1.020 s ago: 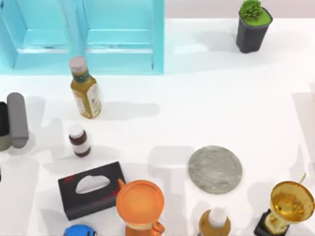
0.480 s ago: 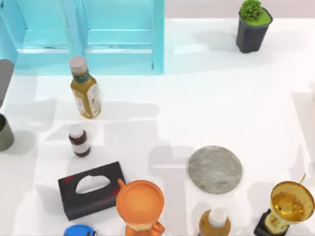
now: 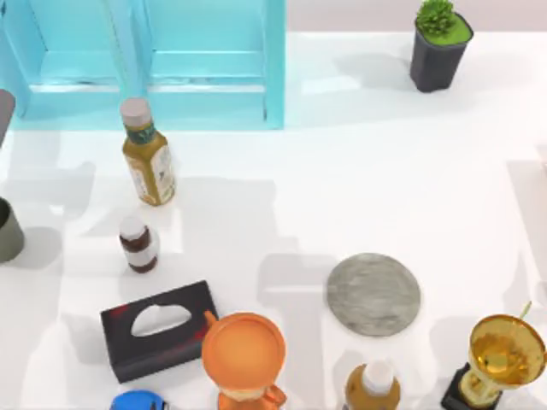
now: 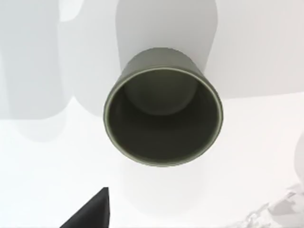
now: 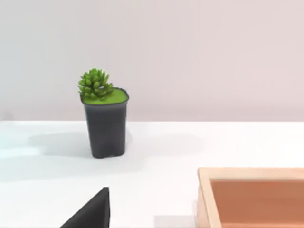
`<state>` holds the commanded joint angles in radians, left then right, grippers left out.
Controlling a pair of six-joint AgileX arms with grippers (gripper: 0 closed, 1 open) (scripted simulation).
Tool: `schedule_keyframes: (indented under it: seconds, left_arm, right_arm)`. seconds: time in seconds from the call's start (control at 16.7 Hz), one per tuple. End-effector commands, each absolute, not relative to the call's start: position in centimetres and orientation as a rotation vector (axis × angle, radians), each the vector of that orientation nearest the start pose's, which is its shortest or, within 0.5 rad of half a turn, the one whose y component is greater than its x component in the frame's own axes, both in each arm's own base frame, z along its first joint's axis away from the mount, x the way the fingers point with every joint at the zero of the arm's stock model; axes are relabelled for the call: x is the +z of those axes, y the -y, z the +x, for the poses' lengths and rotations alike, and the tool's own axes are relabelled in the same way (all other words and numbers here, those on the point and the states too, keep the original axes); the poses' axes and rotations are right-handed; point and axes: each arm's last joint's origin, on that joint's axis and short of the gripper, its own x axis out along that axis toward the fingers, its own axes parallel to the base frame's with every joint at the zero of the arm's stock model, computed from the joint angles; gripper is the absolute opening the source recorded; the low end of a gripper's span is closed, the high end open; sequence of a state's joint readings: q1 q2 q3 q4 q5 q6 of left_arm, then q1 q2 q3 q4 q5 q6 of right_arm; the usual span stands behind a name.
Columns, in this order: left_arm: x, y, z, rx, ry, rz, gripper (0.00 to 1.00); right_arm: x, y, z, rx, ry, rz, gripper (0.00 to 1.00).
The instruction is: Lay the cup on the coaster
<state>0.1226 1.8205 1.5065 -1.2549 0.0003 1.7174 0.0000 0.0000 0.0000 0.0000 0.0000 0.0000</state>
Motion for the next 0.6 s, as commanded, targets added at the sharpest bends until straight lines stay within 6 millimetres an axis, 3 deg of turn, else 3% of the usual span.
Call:
schedule_keyframes:
  seconds: [0.24,0.6]
  left_arm:
    - [22.6,-4.4,34.1,-1.226,-1.2,1.224,1.0]
    - [15.7,-4.6,34.4,-1.214,-1.192,1.231,1.0]
  right_arm:
    - [16.0,0.1,10.6,0.0,0.0,0.0,1.0]
    - [16.0,0.1,10.6,0.0,0.0,0.0,1.0]
